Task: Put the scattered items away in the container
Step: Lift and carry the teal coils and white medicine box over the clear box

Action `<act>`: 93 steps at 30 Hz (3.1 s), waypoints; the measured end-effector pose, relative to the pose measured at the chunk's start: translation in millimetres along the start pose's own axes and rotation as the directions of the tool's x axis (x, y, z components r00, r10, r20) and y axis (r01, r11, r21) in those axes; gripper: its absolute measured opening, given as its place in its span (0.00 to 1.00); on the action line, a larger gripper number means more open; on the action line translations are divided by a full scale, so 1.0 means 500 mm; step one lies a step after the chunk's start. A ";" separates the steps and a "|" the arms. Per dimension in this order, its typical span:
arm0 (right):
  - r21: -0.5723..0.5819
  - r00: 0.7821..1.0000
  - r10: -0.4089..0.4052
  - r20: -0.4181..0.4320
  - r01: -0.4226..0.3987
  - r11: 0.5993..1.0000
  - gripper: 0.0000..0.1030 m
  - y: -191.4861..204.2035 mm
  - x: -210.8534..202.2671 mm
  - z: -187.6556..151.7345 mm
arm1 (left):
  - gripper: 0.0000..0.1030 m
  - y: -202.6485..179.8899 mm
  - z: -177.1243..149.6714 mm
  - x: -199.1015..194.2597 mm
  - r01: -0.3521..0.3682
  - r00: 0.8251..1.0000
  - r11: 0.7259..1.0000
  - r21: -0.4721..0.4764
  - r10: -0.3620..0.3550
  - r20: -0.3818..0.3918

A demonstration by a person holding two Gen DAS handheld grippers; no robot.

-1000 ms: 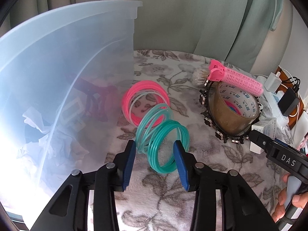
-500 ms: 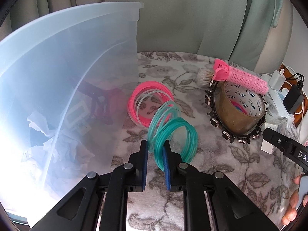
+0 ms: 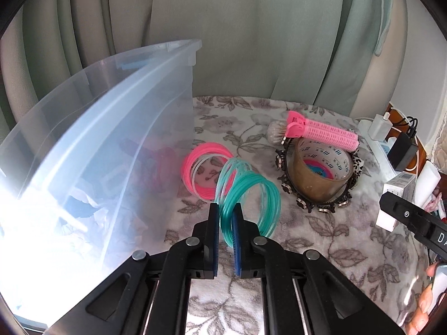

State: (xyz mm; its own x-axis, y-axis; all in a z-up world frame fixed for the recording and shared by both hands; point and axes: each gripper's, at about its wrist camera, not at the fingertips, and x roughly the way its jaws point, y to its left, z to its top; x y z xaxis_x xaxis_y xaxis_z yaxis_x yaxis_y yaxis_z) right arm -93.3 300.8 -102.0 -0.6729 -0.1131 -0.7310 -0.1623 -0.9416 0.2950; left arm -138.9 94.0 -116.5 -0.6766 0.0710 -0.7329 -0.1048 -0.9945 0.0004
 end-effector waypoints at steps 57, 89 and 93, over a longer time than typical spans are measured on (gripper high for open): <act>-0.206 0.928 0.133 0.349 -0.062 0.977 0.79 0.212 -0.418 0.002 | 0.05 0.103 0.099 -0.508 0.091 0.845 0.995 -0.047 -0.052 0.533; -0.393 0.940 0.237 0.245 -0.127 0.911 0.79 0.430 -0.346 0.004 | 0.05 0.304 0.115 -0.420 0.011 0.862 0.968 -0.250 0.118 0.493; -0.418 0.944 0.246 0.220 -0.136 0.898 0.79 0.459 -0.325 0.002 | 0.05 0.325 0.107 -0.402 0.005 0.871 0.962 -0.271 0.129 0.474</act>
State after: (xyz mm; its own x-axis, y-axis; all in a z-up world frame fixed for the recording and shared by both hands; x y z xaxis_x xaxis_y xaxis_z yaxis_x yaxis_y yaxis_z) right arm -22.0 103.5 85.1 -0.8340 -0.2682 -0.4822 0.2477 -0.9629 0.1071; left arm -59.2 -77.8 67.2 -0.9484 -0.0300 -0.3157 0.0935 -0.9777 -0.1878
